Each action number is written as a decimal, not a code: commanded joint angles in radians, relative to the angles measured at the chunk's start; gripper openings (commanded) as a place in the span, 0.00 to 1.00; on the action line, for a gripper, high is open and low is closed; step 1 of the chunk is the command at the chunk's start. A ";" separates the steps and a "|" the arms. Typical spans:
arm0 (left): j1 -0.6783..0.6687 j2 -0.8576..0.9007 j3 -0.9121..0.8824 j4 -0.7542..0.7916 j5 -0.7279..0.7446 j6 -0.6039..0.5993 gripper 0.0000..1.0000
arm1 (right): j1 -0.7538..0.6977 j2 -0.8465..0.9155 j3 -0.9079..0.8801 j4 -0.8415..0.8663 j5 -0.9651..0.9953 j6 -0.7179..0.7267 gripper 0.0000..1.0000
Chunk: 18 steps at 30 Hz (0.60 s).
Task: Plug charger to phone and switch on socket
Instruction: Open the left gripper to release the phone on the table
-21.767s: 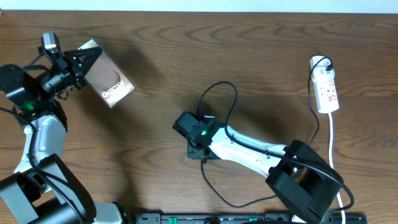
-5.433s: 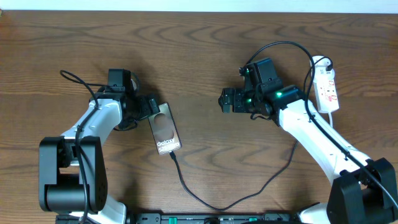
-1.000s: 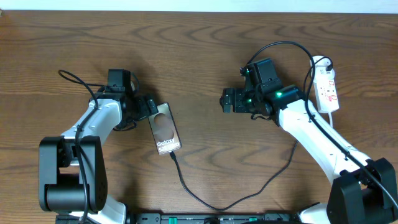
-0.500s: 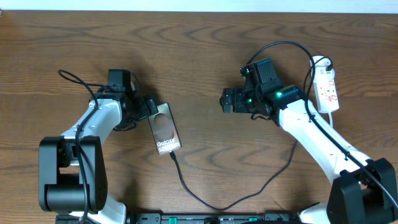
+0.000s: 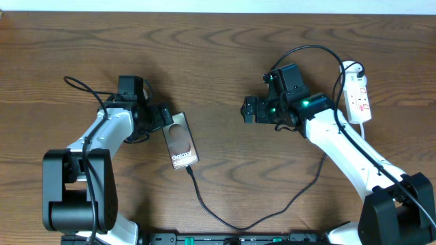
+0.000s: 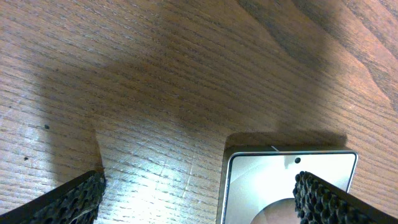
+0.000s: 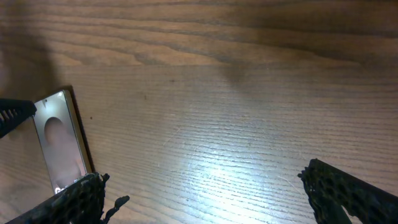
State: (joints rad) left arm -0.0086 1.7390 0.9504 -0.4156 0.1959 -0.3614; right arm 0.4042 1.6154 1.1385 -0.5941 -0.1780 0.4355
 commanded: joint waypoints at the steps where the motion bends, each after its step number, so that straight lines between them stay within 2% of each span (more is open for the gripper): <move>1: 0.007 0.023 -0.027 -0.014 -0.014 0.010 0.98 | 0.003 -0.009 0.005 -0.001 0.015 -0.014 0.99; 8: 0.007 0.023 -0.027 -0.012 -0.019 0.010 0.98 | 0.003 -0.009 0.005 -0.001 0.015 -0.014 0.99; 11: 0.007 0.023 -0.027 0.036 -0.062 0.009 0.98 | 0.002 -0.009 0.005 -0.001 0.015 -0.014 0.99; 18: 0.007 0.012 -0.021 0.003 -0.063 0.016 0.98 | 0.003 -0.009 0.005 0.000 0.015 -0.014 0.99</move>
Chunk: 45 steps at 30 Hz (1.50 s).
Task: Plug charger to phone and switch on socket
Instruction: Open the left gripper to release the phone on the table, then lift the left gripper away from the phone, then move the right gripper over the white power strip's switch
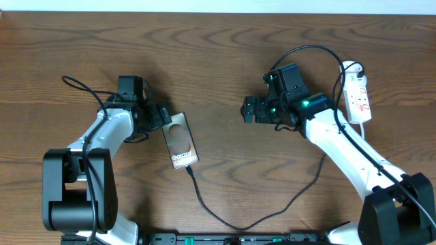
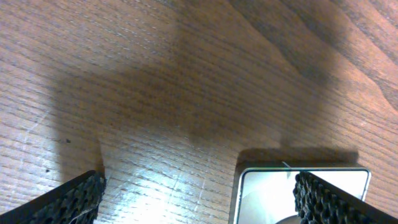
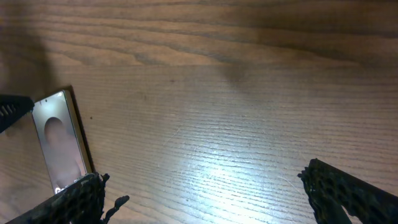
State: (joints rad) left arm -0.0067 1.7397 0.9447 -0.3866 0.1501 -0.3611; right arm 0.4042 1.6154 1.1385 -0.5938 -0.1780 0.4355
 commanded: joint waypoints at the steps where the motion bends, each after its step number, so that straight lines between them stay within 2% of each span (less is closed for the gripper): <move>1: 0.005 0.004 -0.010 -0.039 -0.017 0.032 0.98 | 0.003 -0.009 0.005 0.000 0.015 -0.014 0.99; 9: 0.005 -0.228 0.082 -0.206 -0.143 0.204 0.98 | 0.009 -0.009 0.005 -0.001 0.015 -0.014 0.99; 17: 0.005 -0.673 0.120 -0.238 -0.136 0.204 0.98 | 0.007 -0.009 0.005 -0.001 0.081 -0.026 0.99; 24: 0.005 -0.832 0.120 -0.242 -0.136 0.204 0.98 | -0.011 -0.010 0.023 -0.011 0.066 -0.122 0.99; 28: 0.005 -0.864 0.120 -0.242 -0.136 0.204 0.98 | -0.105 -0.010 0.091 -0.084 0.027 -0.128 0.99; 33: 0.005 -0.861 0.120 -0.242 -0.136 0.204 0.98 | -0.286 -0.010 0.200 -0.148 -0.104 -0.217 0.99; 37: 0.005 -0.844 0.120 -0.248 -0.136 0.204 0.98 | -0.493 -0.010 0.247 -0.130 -0.220 -0.301 0.99; 45: 0.005 -0.816 0.120 -0.307 -0.136 0.204 0.98 | -0.718 -0.009 0.247 -0.079 -0.254 -0.428 0.99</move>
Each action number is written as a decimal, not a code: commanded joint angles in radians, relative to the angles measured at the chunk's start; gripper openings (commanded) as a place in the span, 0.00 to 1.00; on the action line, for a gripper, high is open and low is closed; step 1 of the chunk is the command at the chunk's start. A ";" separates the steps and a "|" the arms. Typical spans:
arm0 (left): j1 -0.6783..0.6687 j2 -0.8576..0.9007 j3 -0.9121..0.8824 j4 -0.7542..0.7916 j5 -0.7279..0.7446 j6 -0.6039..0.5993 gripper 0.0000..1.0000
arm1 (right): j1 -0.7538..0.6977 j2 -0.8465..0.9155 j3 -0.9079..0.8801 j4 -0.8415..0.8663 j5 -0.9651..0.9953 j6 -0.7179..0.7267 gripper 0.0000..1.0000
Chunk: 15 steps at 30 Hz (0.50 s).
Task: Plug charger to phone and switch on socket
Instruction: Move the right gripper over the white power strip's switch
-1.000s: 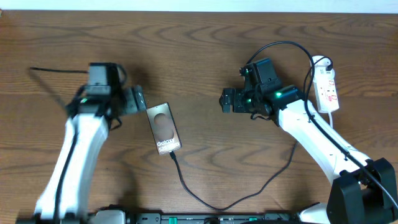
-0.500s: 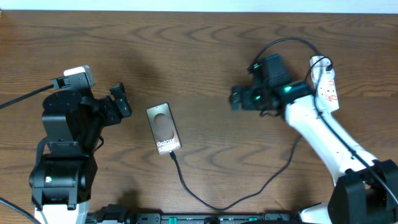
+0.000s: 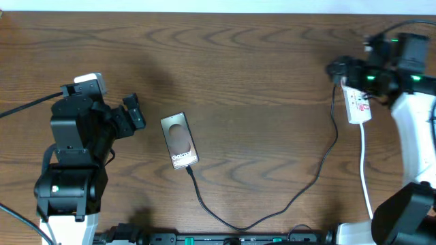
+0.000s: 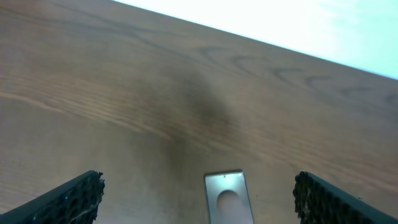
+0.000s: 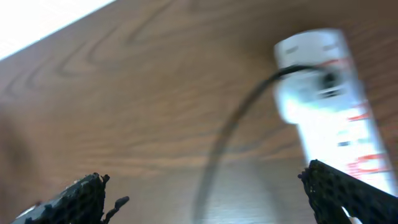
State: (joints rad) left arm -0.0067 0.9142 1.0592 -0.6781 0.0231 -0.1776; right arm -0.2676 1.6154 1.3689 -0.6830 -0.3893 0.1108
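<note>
The phone (image 3: 179,141) lies face up left of the table's middle, also seen in the left wrist view as the phone (image 4: 228,198). The black charger cable (image 3: 300,194) meets its lower edge, loops along the front and rises to the white socket strip (image 3: 358,109) at the far right. My left gripper (image 3: 132,114) is open, to the left of the phone and clear of it, fingers (image 4: 74,199) wide apart. My right gripper (image 3: 338,69) is open at the strip's far end. The blurred right wrist view shows the socket strip (image 5: 329,106) and cable (image 5: 230,137).
A white cord (image 3: 366,180) runs from the socket strip toward the table's front edge. The wooden table (image 3: 245,68) ends at a pale back edge along the top of the view.
My left gripper has drawn back to the left and higher, away from the phone's top edge. My right gripper has gone from mid-table to the socket strip at the far right. The phone has not moved.
At first my left gripper stood open right at the phone's top edge and my right gripper open at mid-table, cable at the phone. Then the left had backed off slightly. Now the left is well clear and the right is at the socket strip.
</note>
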 commanded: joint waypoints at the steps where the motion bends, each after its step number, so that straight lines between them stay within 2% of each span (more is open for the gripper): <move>1: 0.005 0.014 0.005 -0.029 -0.009 0.020 0.98 | -0.063 -0.009 0.017 0.017 -0.043 -0.142 0.99; 4: 0.005 0.027 0.005 -0.056 -0.009 0.020 0.98 | -0.102 -0.009 0.017 0.040 -0.040 -0.196 0.99; 15: 0.005 0.077 0.004 -0.084 -0.016 0.021 0.98 | -0.135 0.014 0.016 0.069 0.079 -0.225 0.99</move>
State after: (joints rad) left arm -0.0067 0.9806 1.0592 -0.7593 0.0223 -0.1776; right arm -0.3981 1.6157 1.3689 -0.6155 -0.3595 -0.0853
